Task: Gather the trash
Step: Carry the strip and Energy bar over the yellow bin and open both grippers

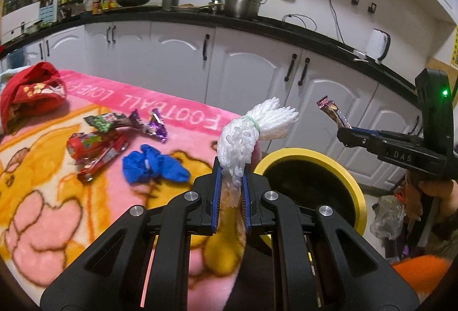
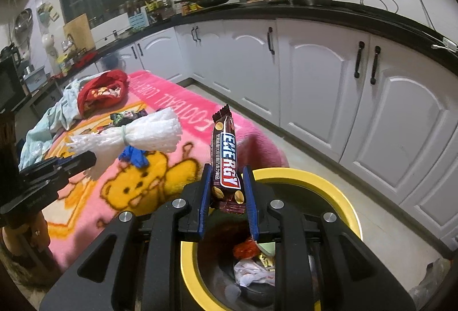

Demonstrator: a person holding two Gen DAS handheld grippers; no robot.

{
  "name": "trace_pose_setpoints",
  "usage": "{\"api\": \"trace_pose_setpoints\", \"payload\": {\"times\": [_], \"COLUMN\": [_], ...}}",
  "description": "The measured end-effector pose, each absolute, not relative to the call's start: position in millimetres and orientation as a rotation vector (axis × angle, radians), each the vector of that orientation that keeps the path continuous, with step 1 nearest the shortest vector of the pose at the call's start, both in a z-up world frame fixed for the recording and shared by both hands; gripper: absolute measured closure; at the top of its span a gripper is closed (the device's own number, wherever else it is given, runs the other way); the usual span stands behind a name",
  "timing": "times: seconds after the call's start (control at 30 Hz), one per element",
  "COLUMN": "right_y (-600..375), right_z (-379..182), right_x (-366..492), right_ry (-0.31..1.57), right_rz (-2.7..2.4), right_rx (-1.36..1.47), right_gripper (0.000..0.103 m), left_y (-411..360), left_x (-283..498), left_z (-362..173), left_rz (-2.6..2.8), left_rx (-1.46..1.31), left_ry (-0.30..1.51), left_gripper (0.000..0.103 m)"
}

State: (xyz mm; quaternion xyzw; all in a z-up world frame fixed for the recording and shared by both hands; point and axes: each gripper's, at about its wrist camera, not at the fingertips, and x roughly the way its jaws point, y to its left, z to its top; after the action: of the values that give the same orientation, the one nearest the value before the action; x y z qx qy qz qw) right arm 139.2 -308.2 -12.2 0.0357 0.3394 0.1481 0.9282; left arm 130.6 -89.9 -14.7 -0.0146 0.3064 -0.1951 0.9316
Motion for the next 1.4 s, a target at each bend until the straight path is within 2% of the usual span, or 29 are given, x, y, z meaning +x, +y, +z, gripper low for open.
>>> {"api": "trace_pose_setpoints", "payload": {"times": [0.83, 1.4], "right_y": [-361.6, -378.3], "right_z": [-34.7, -74.5], "right_x": [121.9, 128.0], "right_ry": [0.726, 0.811], "right_rz": [0.197, 0.166], "right_rx": [0.105, 0.134], "right_gripper": [0.082, 0.082], "left_y": [-159.8, -188.0], "left_x": [145.0, 151.4], "left_z": [-45.7, -82.1], "left_rz": [-0.475, -0.513], "left_rx": [0.059, 0.126], "left_ry": [0.706, 0.8], "left_gripper": [0.095, 0.095]}}
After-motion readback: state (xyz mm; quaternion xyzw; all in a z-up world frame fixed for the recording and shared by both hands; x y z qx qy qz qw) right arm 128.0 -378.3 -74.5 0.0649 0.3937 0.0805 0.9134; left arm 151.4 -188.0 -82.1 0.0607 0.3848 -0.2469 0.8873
